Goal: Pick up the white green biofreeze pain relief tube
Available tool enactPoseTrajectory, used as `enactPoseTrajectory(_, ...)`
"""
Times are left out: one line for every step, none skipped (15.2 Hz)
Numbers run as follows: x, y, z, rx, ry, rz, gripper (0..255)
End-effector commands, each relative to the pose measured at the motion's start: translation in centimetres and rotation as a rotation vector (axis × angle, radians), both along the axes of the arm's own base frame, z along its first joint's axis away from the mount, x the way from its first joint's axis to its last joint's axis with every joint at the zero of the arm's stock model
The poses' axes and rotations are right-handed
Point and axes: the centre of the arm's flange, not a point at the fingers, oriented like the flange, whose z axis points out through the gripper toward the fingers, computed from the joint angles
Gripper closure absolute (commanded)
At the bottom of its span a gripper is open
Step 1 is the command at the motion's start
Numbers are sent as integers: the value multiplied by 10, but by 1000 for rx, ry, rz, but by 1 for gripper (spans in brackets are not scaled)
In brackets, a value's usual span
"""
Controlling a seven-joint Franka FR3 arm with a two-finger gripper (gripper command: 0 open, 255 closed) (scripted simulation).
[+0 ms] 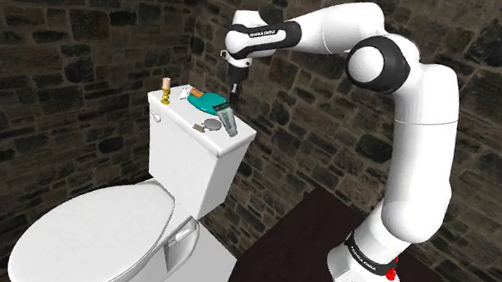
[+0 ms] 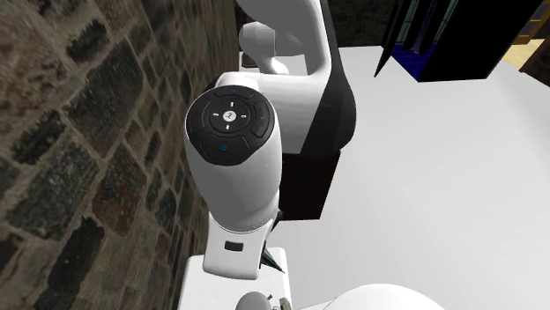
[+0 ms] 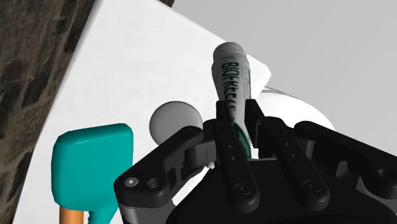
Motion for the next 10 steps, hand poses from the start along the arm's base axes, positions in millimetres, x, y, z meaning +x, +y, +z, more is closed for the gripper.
enactPoseTrajectory(1,-1,11,0,0,0,255)
enactPoseTrajectory(1,-1,16,0,0,0,255)
enactPoseTrajectory(1,-1,21,0,0,0,255)
enactPoseTrajectory(1,-1,27,0,0,0,255)
enactPoseTrajectory(1,-1,32,0,0,0,255)
enactPoseTrajectory(1,-1,37,0,0,0,255)
enactPoseTrajectory(1,-1,42,0,0,0,255)
enactPoseTrajectory(1,-1,48,0,0,0,255)
enactPoseTrajectory(1,-1,49,0,0,0,255)
enactPoseTrajectory(1,-1,49,0,0,0,255)
